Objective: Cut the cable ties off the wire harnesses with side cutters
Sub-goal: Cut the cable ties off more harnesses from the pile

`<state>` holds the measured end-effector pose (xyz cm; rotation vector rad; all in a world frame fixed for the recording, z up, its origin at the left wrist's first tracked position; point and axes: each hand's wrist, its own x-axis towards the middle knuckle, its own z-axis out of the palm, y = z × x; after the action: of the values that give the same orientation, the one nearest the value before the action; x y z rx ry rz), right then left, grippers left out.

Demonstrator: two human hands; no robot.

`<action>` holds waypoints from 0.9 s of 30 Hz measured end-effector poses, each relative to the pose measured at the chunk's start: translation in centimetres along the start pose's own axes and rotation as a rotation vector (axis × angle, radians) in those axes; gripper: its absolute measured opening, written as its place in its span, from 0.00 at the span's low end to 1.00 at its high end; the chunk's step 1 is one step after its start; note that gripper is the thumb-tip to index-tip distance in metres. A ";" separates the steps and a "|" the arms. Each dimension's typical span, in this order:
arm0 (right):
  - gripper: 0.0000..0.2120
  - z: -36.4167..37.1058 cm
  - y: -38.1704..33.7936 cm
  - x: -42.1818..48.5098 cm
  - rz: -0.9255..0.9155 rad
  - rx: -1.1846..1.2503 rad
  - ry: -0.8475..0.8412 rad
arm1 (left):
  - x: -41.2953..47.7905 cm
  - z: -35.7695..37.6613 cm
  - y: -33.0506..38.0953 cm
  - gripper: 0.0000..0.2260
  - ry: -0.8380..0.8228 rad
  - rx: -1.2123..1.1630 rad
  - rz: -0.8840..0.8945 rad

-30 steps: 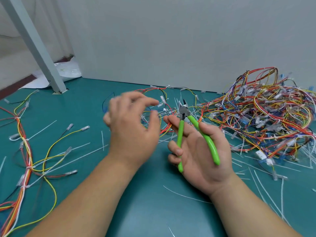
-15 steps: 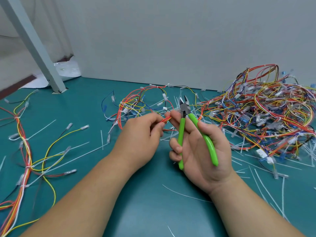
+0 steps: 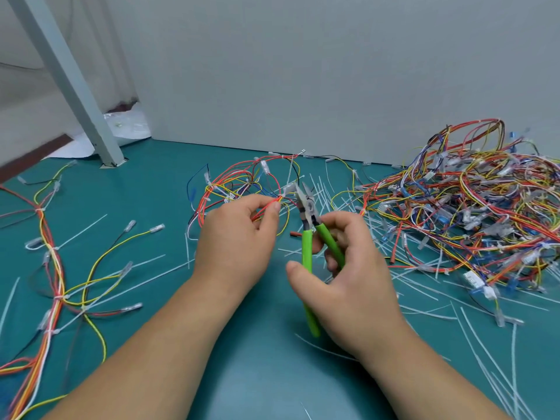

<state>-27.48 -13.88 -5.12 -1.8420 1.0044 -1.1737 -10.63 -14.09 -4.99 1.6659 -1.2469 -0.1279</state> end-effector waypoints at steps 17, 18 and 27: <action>0.23 0.0 0.6 0.4 0.015 -0.305 0.085 | -0.2 0.3 0.0 0.08 -0.011 -0.006 0.099; 0.23 0.0 0.6 0.3 0.005 -0.312 0.081 | -0.2 0.4 -0.1 0.09 -0.011 -0.005 0.100; 0.21 0.0 1.0 0.4 0.009 -0.306 0.083 | -0.3 0.5 -0.1 0.08 -0.019 -0.029 0.123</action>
<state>-27.59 -14.62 -5.83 -2.0330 1.2973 -1.1482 -10.97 -14.20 -5.48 1.5621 -1.3521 -0.0857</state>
